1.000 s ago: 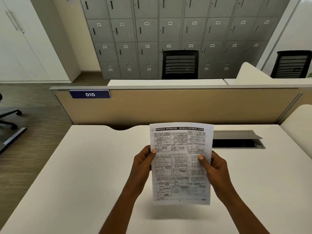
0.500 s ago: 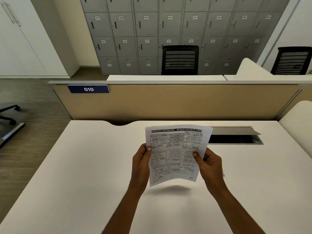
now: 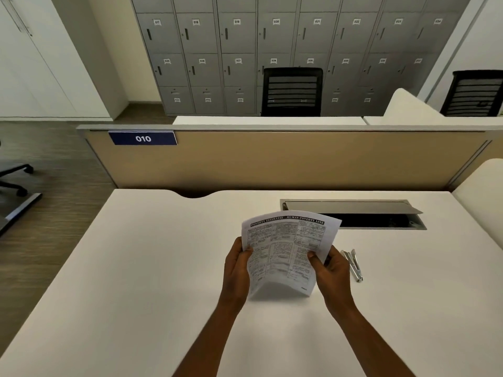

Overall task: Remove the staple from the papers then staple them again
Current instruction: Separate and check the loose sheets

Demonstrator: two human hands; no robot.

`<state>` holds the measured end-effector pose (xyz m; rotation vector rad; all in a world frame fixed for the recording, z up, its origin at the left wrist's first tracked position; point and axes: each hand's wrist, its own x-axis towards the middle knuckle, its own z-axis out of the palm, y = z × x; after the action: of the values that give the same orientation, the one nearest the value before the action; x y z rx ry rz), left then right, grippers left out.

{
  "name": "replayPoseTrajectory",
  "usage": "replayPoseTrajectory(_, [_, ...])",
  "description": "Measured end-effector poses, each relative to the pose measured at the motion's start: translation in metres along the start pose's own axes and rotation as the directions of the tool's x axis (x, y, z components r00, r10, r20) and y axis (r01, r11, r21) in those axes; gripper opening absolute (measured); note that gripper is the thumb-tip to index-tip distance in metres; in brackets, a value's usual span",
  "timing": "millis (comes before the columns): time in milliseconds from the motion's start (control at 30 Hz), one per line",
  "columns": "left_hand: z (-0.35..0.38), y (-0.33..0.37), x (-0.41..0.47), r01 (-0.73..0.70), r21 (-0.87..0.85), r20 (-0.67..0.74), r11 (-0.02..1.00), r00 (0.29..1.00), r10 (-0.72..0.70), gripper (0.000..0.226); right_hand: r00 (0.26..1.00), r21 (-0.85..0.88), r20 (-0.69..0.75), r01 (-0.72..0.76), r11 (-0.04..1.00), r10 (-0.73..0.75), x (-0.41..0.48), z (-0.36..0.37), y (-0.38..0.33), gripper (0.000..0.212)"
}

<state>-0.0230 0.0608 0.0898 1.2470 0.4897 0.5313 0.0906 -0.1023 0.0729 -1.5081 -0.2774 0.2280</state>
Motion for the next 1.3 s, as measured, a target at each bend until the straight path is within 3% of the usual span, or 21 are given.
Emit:
replayPoseTrajectory(167, [-0.001, 0.0, 0.007, -0.035, -0.011, 0.009, 0.999, 0.999, 0.035, 0.037, 1.0, -0.014, 0.012, 0.025, 1.0, -0.025, 0.006, -0.002, -0.001, 0.033])
replayPoseTrajectory(633, [-0.004, -0.014, 0.006, 0.059, 0.07, -0.033, 0.996, 0.998, -0.057, 0.037, 0.999, -0.167, 0.051, -0.007, 0.986, 0.015, 0.004, -0.007, 0.013, 0.028])
replayPoseTrajectory(900, [-0.015, 0.015, 0.012, -0.004, 0.154, 0.08, 0.988, 0.997, -0.008, 0.036, 0.981, -0.295, 0.168, 0.144, 0.945, -0.097, 0.011, -0.019, -0.024, 0.024])
replayPoseTrajectory(1100, [-0.018, 0.056, 0.023, -0.014, 0.192, 0.171, 0.981, 0.985, -0.019, 0.034, 0.981, -0.223, 0.195, 0.057, 0.973, -0.013, 0.012, -0.022, -0.052, 0.024])
replayPoseTrajectory(1300, [-0.009, 0.093, 0.043, 0.003, 0.054, 0.115, 0.999, 0.993, -0.009, 0.042, 0.971, -0.187, 0.217, -0.057, 0.981, 0.098, 0.007, -0.016, -0.066, 0.026])
